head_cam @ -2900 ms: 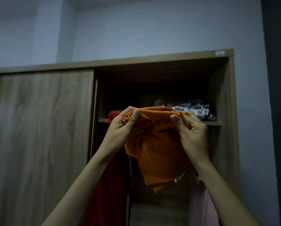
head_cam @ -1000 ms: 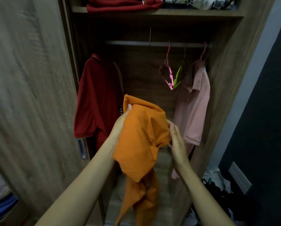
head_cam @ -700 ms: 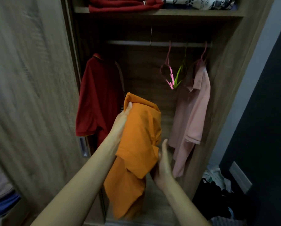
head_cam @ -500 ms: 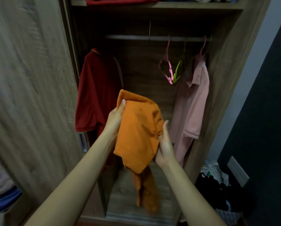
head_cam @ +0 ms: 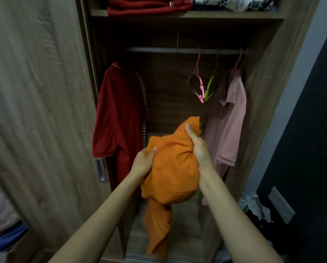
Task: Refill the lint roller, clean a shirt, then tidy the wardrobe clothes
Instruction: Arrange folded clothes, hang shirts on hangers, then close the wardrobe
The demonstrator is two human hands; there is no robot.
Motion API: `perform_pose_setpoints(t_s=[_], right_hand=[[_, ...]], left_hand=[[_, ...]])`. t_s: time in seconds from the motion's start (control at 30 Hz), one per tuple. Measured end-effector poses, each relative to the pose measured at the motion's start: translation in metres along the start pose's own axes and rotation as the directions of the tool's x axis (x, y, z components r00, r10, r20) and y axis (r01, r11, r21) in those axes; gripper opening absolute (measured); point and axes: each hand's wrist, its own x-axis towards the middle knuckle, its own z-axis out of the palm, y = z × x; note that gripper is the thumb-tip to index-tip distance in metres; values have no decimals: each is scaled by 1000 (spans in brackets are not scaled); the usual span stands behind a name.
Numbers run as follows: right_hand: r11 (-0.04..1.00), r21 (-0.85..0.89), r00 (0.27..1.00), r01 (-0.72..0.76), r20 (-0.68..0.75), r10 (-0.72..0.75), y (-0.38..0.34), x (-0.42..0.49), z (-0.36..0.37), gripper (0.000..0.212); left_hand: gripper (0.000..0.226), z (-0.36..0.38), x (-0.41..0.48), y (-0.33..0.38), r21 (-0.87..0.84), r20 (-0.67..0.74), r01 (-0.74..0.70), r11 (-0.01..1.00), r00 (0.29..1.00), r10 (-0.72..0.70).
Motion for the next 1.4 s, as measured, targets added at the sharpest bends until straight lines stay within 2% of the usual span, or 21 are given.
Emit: perform_pose_setpoints(t_s=[0.07,0.2,0.27,0.4,0.57,0.67,0.73,1.0,1.2,1.27,1.33,1.4], right_hand=[[996,-73,999,44,-10,-45,-6,6,2,24],[985,-148,996,87,-1,-88,-2,14,2,21],[986,-160,999,35,31,-30,9,13,-1,19],[995,-93,999,-39,32,42,17,8,1,23],[979,-37,980,-200,7,200,22,3,-1,30],[969,109,974,-222,67,215,27,4,-5,24],[971,142,978,-194,105,180,28,5,-7,22],[994,61,988,-89,135,80,32,8,-11,18],[995,62,988,-75,138,66,34,16,-16,9],[988,121,984,-99,158,79,32,20,-18,12],[980,158,980,-124,173,96,30,23,-19,18],[970,184,975,-158,182,124,31,26,-21,22]], left_hand=[[37,3,-3,6,83,11,-7,997,1000,6],[38,1,-17,33,-133,77,-52,990,995,62],[35,-2,-26,44,-249,152,-26,968,986,66],[35,4,-34,46,-424,314,130,896,949,11],[40,9,-31,35,-600,368,256,758,929,-23],[40,6,-28,31,-605,372,241,759,928,2],[39,5,-25,29,-592,345,223,774,939,-6],[31,15,-19,28,-652,314,201,731,949,18],[37,14,-17,32,-611,359,181,771,931,66],[38,11,-19,31,-560,412,110,821,897,161],[44,9,-21,29,-438,434,-72,896,856,281],[55,11,-23,27,-348,412,-207,914,842,348]])
